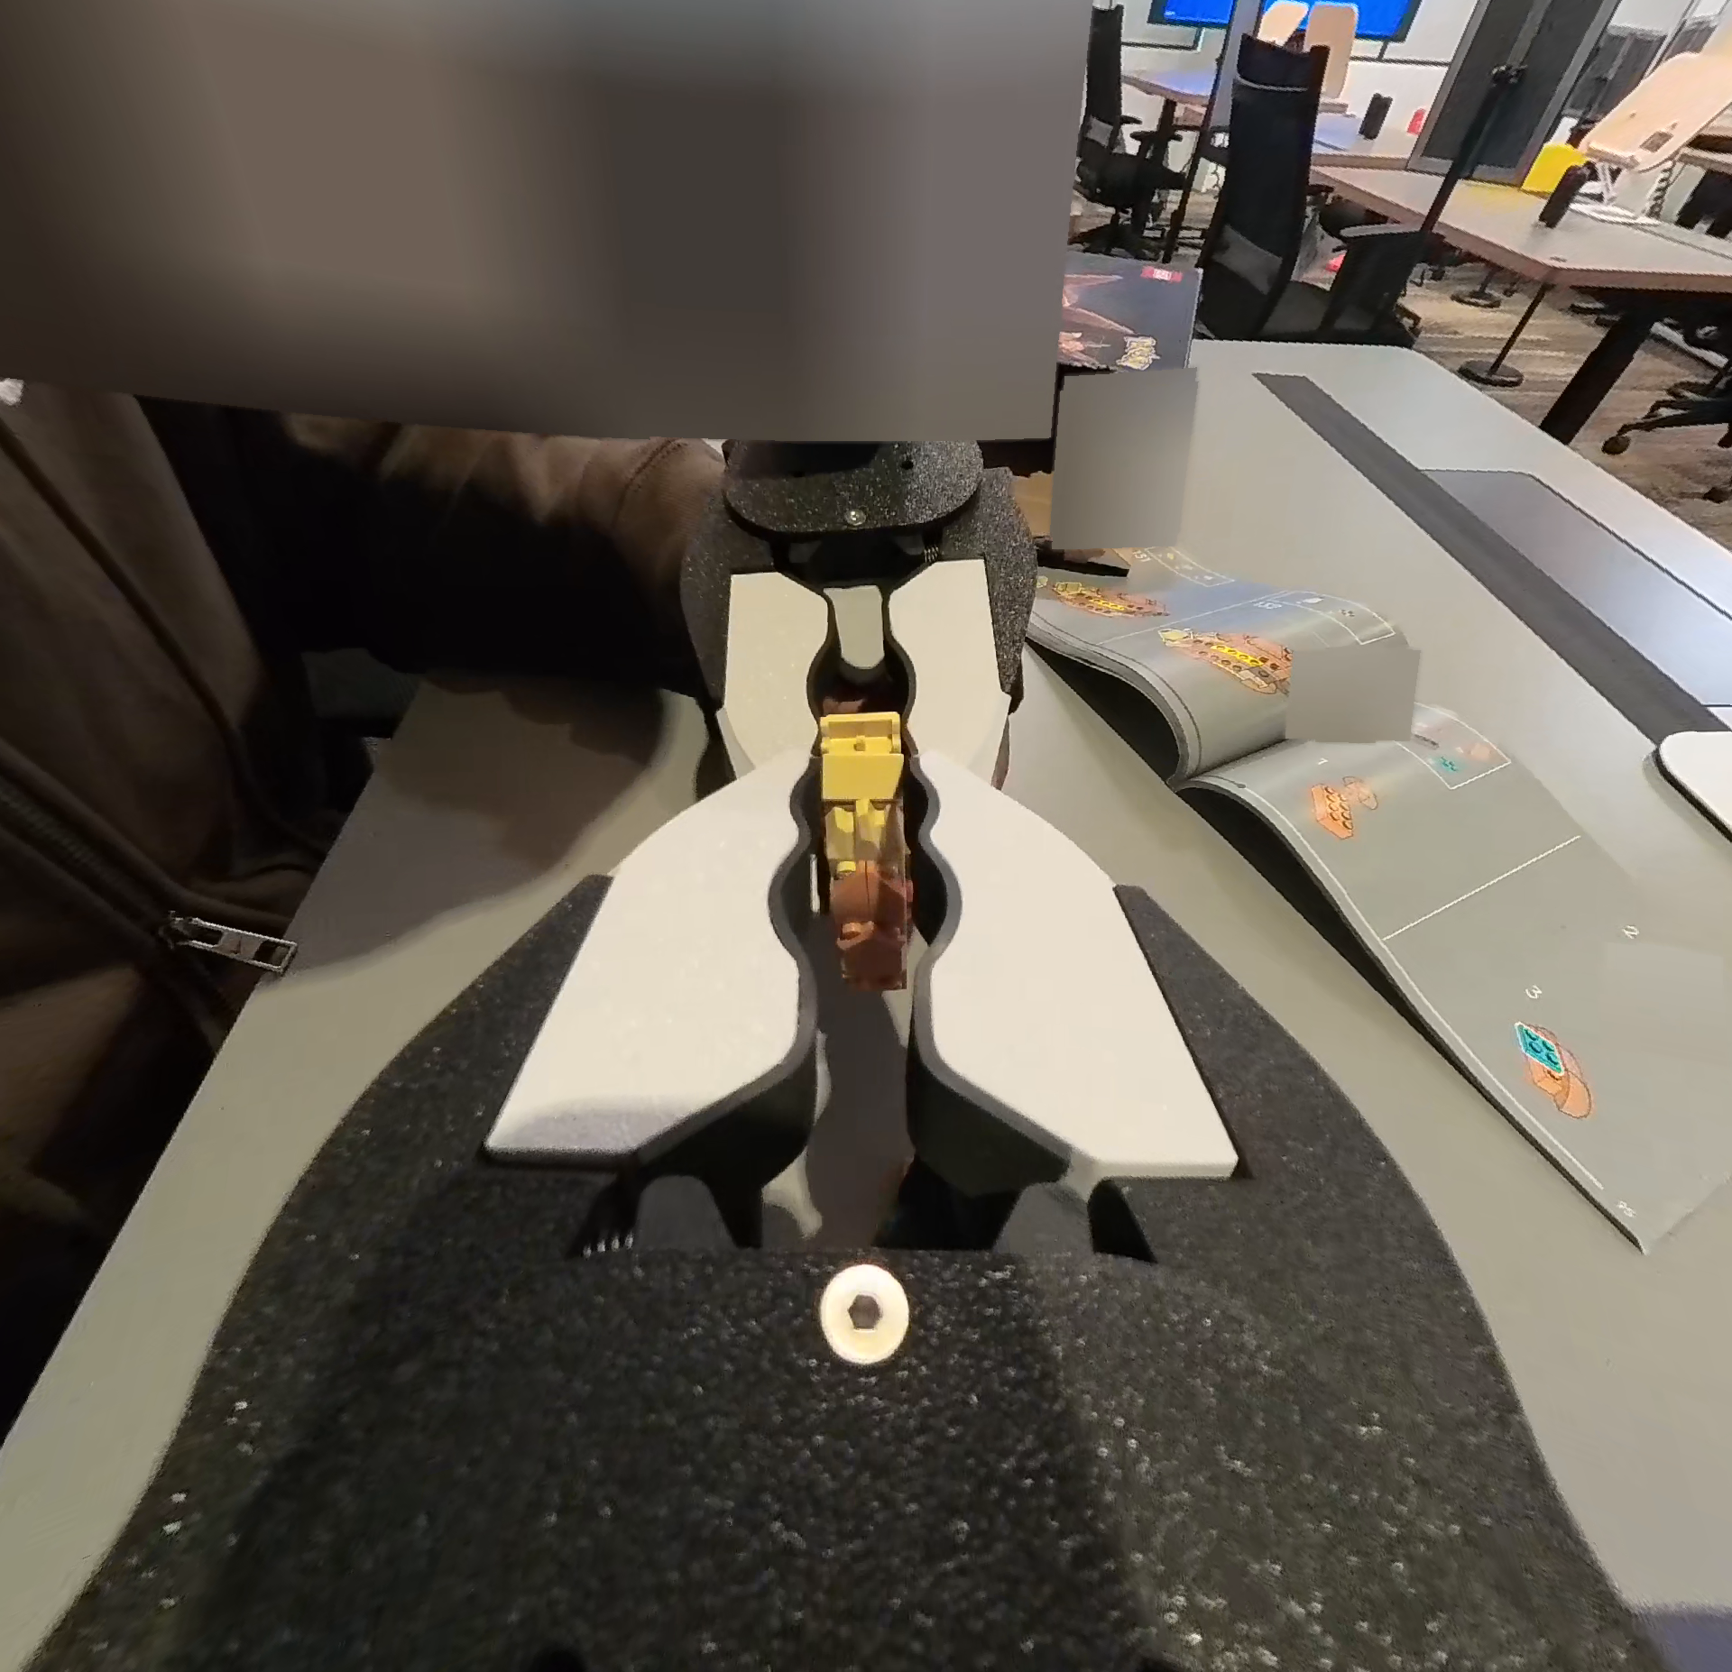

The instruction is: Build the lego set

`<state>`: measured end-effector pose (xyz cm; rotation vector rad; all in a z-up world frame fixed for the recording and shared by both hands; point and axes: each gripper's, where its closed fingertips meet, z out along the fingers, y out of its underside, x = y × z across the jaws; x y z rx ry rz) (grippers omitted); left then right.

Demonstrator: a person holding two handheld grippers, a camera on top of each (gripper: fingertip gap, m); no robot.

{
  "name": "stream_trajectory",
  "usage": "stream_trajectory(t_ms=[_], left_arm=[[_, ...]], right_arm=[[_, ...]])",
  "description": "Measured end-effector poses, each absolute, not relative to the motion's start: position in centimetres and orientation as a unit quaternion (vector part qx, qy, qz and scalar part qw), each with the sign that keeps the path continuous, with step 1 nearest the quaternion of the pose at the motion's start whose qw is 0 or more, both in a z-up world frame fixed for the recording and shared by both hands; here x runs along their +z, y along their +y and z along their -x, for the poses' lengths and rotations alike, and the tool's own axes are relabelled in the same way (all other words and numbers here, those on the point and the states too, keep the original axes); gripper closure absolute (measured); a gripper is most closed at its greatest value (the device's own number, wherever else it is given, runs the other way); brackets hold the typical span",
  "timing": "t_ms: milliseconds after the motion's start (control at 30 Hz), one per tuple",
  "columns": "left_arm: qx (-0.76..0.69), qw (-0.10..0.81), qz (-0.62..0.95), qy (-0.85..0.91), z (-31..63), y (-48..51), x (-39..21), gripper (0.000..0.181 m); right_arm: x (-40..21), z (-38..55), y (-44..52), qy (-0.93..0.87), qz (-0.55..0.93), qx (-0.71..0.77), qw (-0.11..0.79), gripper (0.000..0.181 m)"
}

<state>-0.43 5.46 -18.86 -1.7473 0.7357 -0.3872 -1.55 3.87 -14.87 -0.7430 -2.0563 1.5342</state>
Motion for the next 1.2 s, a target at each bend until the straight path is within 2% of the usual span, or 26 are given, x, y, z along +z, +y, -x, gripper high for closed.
stream_trajectory(t_ms=[1200], left_arm=[[-0.149,0.571,0.738,0.326,0.01,5.52,-19.02,0.161]], right_arm=[[-15.55,1.13,3.75,-0.762,0.277,0.549,0.203,0.164]])
